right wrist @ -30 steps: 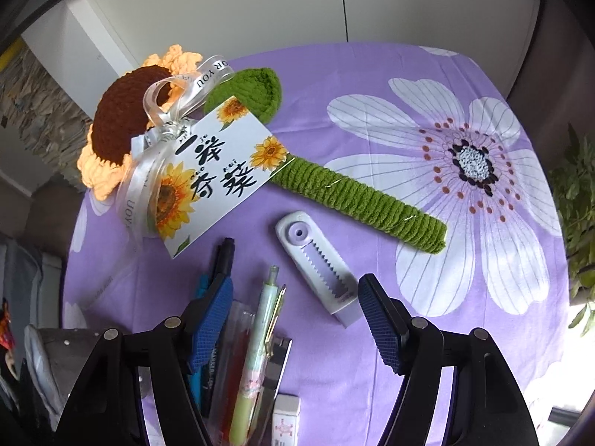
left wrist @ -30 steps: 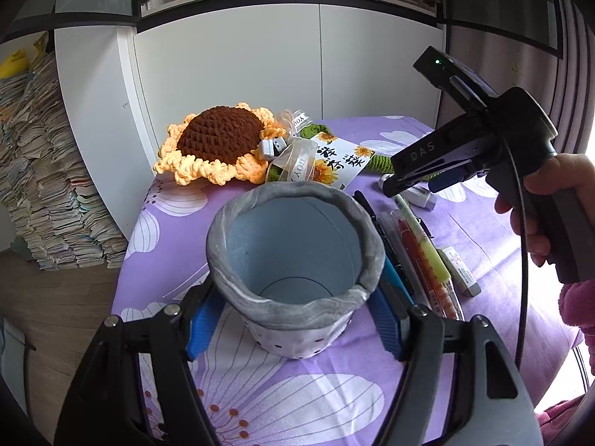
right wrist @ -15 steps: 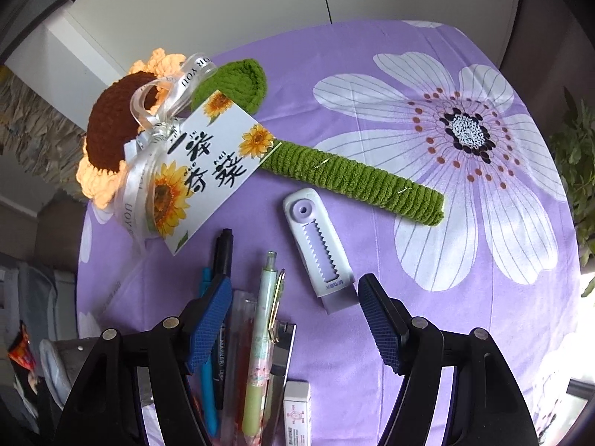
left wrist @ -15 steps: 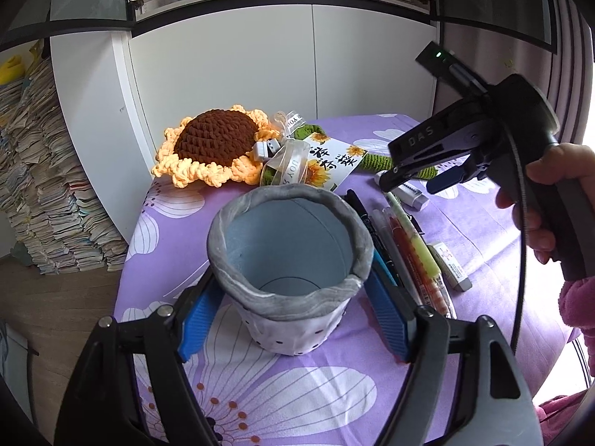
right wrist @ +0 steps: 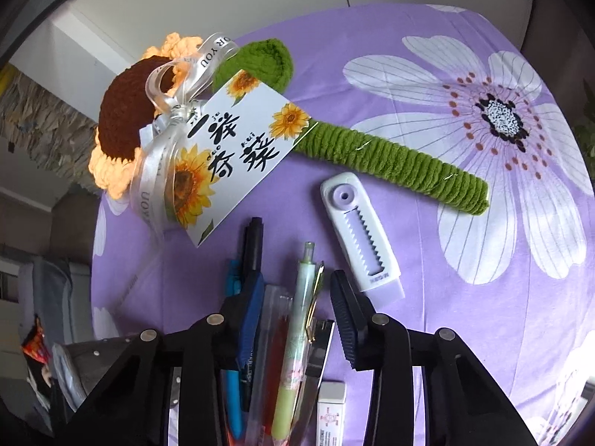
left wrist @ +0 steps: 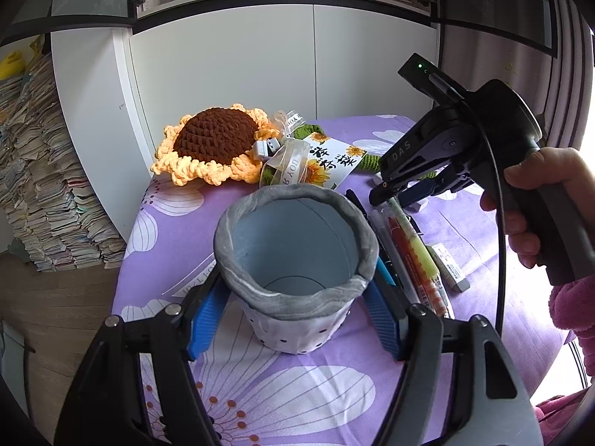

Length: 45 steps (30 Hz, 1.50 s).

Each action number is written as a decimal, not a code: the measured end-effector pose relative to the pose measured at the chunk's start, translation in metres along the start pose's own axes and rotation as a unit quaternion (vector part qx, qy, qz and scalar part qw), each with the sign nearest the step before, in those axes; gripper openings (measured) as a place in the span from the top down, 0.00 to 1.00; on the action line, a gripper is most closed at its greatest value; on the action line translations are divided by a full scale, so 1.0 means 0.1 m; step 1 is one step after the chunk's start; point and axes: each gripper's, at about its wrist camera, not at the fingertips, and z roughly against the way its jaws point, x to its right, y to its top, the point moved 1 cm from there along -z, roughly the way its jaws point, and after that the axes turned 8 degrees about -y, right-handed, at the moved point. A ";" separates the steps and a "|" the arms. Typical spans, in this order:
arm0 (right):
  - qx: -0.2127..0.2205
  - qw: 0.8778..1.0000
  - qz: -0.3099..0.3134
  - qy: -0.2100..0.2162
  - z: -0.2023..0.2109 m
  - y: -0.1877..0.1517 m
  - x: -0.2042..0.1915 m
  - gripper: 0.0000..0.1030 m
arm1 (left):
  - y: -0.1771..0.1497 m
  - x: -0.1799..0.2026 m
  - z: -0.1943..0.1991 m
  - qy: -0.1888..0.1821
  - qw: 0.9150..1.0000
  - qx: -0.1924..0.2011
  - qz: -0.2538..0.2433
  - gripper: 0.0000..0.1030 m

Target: Organize stationery

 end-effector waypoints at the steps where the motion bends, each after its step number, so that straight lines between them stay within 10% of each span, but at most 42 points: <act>1: 0.002 1.000 -0.002 0.000 0.00 0.00 0.01 0.62 | 0.00 0.00 0.00 -0.001 1.000 0.000 0.001 0.33; 4: -0.003 1.000 0.002 0.003 -0.05 -0.01 -0.01 0.84 | 0.01 -0.01 -0.01 -0.002 1.000 -0.001 0.002 0.33; 15: 0.084 0.994 0.041 0.049 0.59 -0.23 -0.16 0.84 | -0.02 0.01 0.02 0.000 1.000 0.002 -0.007 0.33; 31: 0.247 0.952 0.148 0.104 2.04 -0.70 -0.65 0.86 | -0.06 0.02 0.05 0.004 1.000 0.011 -0.008 0.33; 39: 0.236 0.948 0.176 0.117 1.94 -0.72 -0.87 0.86 | -0.08 -0.02 0.01 0.007 1.000 0.005 -0.002 0.33; 45: 0.141 0.974 0.154 0.083 1.28 -0.52 -0.64 0.86 | -0.11 -0.02 -0.02 0.002 1.000 0.000 -0.001 0.34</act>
